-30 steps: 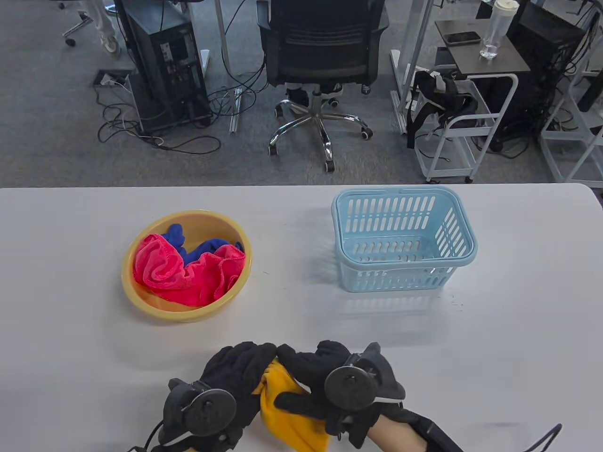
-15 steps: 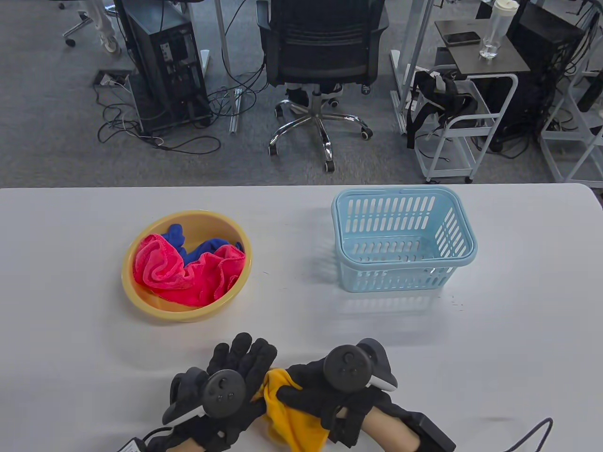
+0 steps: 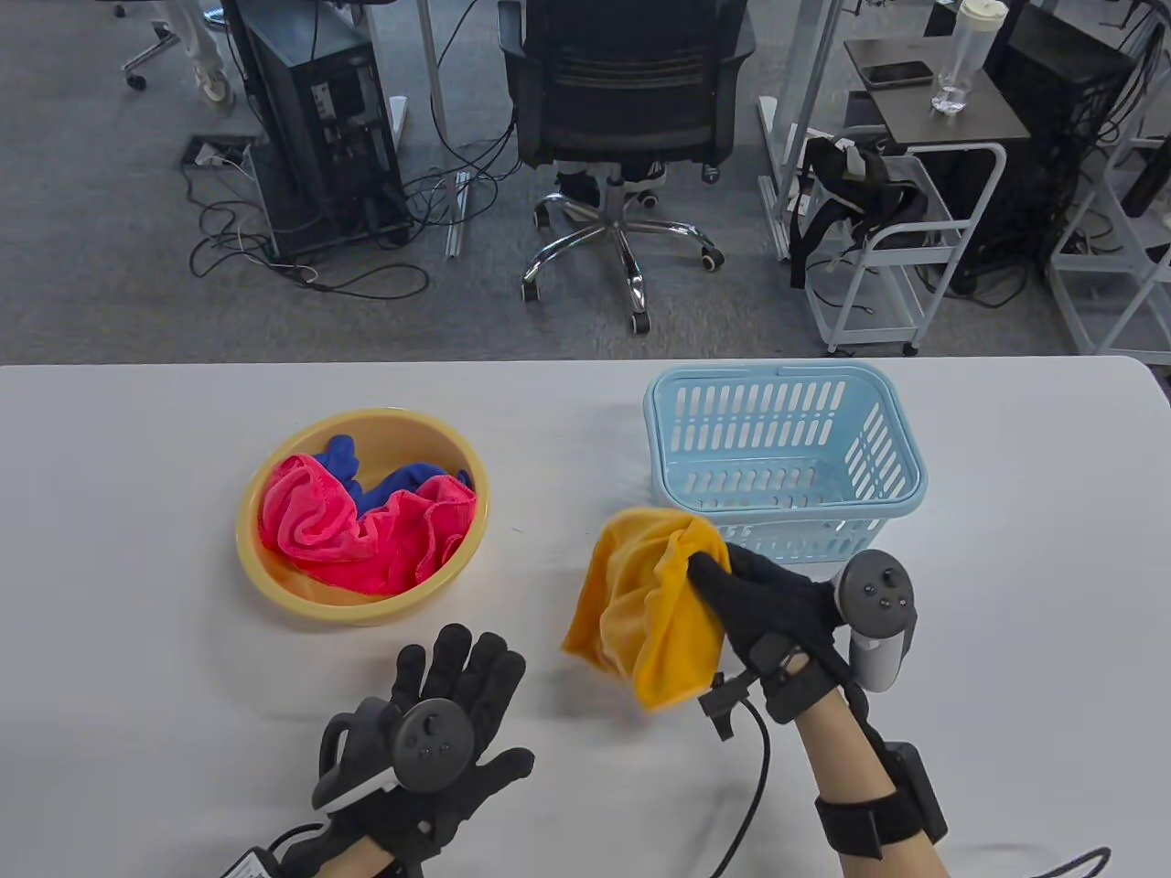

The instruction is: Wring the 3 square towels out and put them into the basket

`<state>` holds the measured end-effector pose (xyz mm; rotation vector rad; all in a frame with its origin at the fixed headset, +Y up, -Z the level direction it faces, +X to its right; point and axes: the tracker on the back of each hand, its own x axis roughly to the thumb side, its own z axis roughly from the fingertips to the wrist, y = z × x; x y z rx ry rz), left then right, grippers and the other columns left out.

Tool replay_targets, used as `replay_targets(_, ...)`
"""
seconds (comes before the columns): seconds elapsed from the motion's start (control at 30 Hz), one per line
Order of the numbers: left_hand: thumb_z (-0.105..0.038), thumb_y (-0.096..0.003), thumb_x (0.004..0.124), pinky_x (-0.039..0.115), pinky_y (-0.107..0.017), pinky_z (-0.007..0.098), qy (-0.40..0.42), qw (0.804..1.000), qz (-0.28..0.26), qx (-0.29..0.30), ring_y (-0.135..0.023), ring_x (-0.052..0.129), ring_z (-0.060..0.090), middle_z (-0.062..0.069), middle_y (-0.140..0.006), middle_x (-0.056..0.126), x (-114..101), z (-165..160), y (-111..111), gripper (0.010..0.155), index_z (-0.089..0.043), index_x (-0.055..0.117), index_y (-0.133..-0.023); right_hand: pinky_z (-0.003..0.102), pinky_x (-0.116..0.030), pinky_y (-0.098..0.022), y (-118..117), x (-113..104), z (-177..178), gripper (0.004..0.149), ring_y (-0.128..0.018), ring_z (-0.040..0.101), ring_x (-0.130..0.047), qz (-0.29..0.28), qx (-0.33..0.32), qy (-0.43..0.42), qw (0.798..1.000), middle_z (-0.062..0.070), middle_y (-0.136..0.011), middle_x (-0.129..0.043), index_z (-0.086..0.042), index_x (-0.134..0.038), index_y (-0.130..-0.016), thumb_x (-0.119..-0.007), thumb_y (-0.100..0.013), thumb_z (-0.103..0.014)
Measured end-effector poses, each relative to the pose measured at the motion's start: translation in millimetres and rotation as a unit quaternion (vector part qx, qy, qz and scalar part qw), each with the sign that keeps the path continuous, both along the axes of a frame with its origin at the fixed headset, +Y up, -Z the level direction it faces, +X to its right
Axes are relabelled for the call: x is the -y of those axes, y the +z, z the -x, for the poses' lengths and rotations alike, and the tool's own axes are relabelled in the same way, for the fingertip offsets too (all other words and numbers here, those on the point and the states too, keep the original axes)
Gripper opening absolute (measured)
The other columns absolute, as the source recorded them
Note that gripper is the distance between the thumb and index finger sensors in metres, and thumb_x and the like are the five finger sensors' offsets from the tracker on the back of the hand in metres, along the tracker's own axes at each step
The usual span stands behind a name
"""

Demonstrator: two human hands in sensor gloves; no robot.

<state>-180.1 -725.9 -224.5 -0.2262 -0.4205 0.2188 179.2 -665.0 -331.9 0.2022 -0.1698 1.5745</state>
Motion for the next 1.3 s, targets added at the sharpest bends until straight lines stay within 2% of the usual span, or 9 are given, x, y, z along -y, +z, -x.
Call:
replay_targets(0.17, -0.074, -0.0477, 0.062, 0.001, -0.083, 0.052, -0.003, 1.0, -0.006, 0.01, -0.113, -0.008, 0.021, -0.017, -0.119, 0.008, 0.6, -2.9, 2.2, 0.088, -0.042, 0.005, -0.106, 0.055, -0.076, -0.049, -20.6, -44.0, -20.8, 0.066, -0.038, 0.02, -0.104, -0.031, 0.085, -0.118, 0.989, 0.002, -0.066, -0.1, -0.002, -0.084, -0.086, -0.076, -0.054, -0.058)
replay_targets(0.3, -0.075, -0.0473, 0.062, 0.001, -0.083, 0.052, -0.006, 1.0, -0.005, 0.011, -0.113, -0.008, 0.021, -0.017, -0.119, 0.008, 1.6, -3.6, 2.3, 0.088, -0.043, 0.005, -0.106, 0.057, -0.07, -0.057, -39.8, -71.7, -33.8, 0.068, -0.055, 0.025, -0.1, -0.031, 0.134, -0.059, 0.989, 0.002, -0.082, -0.092, -0.007, -0.073, -0.098, -0.072, -0.056, -0.061)
replay_targets(0.37, -0.075, -0.0472, 0.062, 0.002, -0.083, 0.052, -0.008, 1.0, -0.007, 0.01, -0.113, -0.008, 0.021, -0.016, -0.119, 0.008, 1.3, -2.7, 2.2, 0.088, -0.043, 0.005, -0.106, 0.063, -0.059, -0.064, -54.9, -70.3, -36.8, 0.074, -0.07, 0.036, -0.091, 0.034, 0.147, 0.049, 0.987, 0.012, -0.095, -0.081, -0.005, -0.062, -0.106, -0.074, -0.055, -0.057)
replay_targets(0.4, -0.075, -0.0471, 0.062, 0.002, -0.083, 0.052, -0.007, 1.0, -0.009, 0.009, -0.113, -0.008, 0.021, -0.017, -0.119, 0.008, 1.0, -1.8, 2.0, 0.088, -0.043, 0.005, -0.107, 0.066, -0.05, -0.068, -58.5, -66.9, -36.9, 0.079, -0.082, 0.042, -0.081, 0.065, 0.151, 0.125, 0.978, 0.015, -0.105, -0.068, -0.008, -0.051, -0.111, -0.073, -0.055, -0.059)
replay_targets(0.47, -0.075, -0.0471, 0.062, 0.002, -0.083, 0.052, -0.003, 1.0, -0.012, 0.003, -0.113, -0.008, 0.021, -0.016, -0.119, 0.009, 0.0, 1.3, 1.0, 0.088, -0.042, 0.006, -0.107, 0.069, -0.029, -0.073, -59.7, -60.5, -32.9, 0.082, -0.1, 0.052, -0.052, 0.119, 0.144, 0.367, 0.911, 0.013, -0.118, -0.035, -0.018, -0.036, -0.115, -0.07, -0.055, -0.061)
replay_targets(0.57, -0.075, -0.0471, 0.062, 0.002, -0.083, 0.052, 0.0, 1.0, -0.013, -0.002, -0.113, -0.008, 0.021, -0.016, -0.119, 0.009, -0.5, 3.0, -0.1, 0.088, -0.043, 0.006, -0.107, 0.068, -0.022, -0.075, -40.6, -56.1, -9.8, 0.079, -0.106, 0.049, -0.042, 0.012, 0.158, 0.513, 0.844, 0.008, -0.12, -0.033, -0.023, -0.038, -0.115, -0.071, -0.053, -0.061)
replay_targets(0.67, -0.075, -0.0471, 0.062, 0.001, -0.083, 0.052, -0.004, 1.0, -0.012, -0.003, -0.113, -0.008, 0.021, -0.016, -0.119, 0.009, 1.4, 3.0, -1.0, 0.088, -0.043, 0.006, -0.107, 0.067, -0.02, -0.075, -11.0, -45.8, 17.7, 0.078, -0.107, 0.048, -0.04, -0.056, 0.088, 0.557, 0.824, 0.006, -0.121, -0.033, -0.025, -0.038, -0.115, -0.07, -0.054, -0.061)
replay_targets(1.0, -0.075, -0.0471, 0.061, 0.001, -0.083, 0.052, -0.011, 1.0, -0.009, -0.008, -0.113, -0.008, 0.021, -0.016, -0.119, 0.009, 2.6, 2.7, -1.8, 0.088, -0.043, 0.006, -0.107, 0.068, -0.019, -0.074, 79.4, -8.1, 68.6, 0.074, -0.109, 0.048, -0.037, -0.191, -0.059, 0.524, 0.828, 0.005, -0.121, -0.036, -0.024, -0.044, -0.114, -0.07, -0.054, -0.059)
replay_targets(1.3, -0.075, -0.047, 0.062, 0.002, -0.083, 0.053, -0.025, 1.0, 0.006, -0.005, -0.113, -0.008, 0.022, -0.015, -0.119, 0.01, 9.9, 2.0, -3.7, 0.088, -0.043, 0.006, -0.107, 0.068, -0.02, -0.073, 103.5, 43.0, 75.0, 0.074, -0.108, 0.048, -0.039, -0.211, -0.096, 0.509, 0.829, 0.005, -0.12, -0.038, -0.024, -0.045, -0.114, -0.069, -0.054, -0.059)
